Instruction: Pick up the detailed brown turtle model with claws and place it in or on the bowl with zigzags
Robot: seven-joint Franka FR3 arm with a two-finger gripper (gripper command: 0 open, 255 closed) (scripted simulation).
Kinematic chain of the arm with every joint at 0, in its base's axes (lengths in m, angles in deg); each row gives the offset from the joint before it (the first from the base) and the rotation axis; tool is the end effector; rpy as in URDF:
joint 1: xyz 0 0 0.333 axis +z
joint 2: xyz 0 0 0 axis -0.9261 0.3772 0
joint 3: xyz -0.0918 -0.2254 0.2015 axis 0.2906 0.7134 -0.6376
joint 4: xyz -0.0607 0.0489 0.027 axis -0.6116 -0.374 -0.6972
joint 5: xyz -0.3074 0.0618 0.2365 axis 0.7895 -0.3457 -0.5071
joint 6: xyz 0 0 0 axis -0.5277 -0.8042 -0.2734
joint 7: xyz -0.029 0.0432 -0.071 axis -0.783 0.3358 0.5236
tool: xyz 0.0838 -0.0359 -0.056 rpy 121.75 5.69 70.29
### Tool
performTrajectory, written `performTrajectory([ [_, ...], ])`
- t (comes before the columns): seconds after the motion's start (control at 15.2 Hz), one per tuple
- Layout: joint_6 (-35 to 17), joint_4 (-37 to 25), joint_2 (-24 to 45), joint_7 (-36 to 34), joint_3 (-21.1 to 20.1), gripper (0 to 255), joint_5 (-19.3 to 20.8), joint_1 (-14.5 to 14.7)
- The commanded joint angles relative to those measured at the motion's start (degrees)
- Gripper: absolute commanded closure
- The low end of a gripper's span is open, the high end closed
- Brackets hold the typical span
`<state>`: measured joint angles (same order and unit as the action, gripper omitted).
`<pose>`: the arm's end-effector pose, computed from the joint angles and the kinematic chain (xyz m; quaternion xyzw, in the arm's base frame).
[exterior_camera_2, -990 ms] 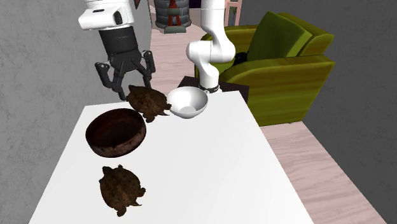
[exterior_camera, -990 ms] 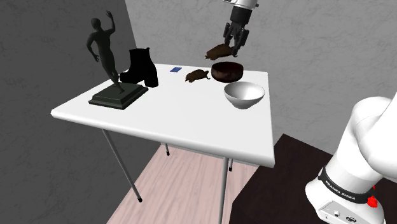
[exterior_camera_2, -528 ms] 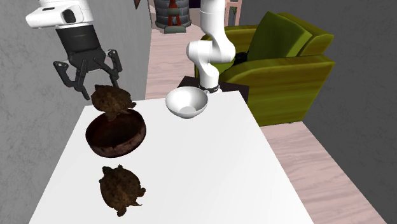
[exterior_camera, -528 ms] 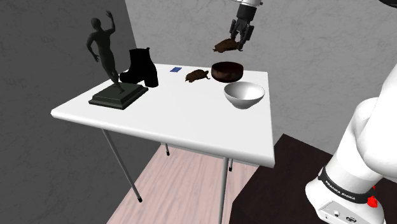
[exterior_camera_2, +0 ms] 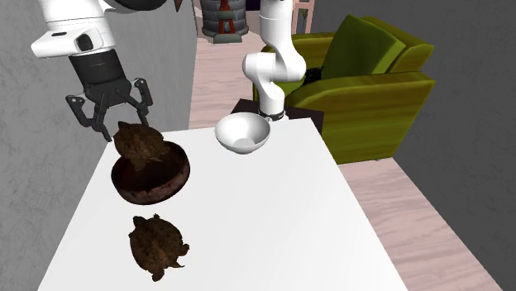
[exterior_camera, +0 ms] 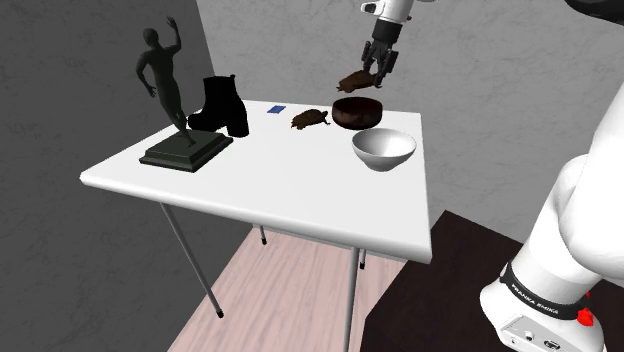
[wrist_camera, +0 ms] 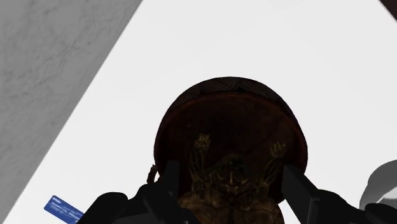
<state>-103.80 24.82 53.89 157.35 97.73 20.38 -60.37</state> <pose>0.5441 -0.2264 0.5623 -0.8411 -0.5274 -0.1186 0.0199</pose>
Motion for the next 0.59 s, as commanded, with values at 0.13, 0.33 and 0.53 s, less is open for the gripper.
performTrajectory([
  [0.13, -3.3, 3.4, -0.2, 0.8, 0.0, 255, -0.1, 0.1],
  [0.33, -5.4, 5.6, 0.0, 1.3, -0.1, 255, -0.4, 0.1],
  [0.53, -7.0, 7.0, 0.1, 1.7, -0.1, 255, -0.7, 0.1],
])
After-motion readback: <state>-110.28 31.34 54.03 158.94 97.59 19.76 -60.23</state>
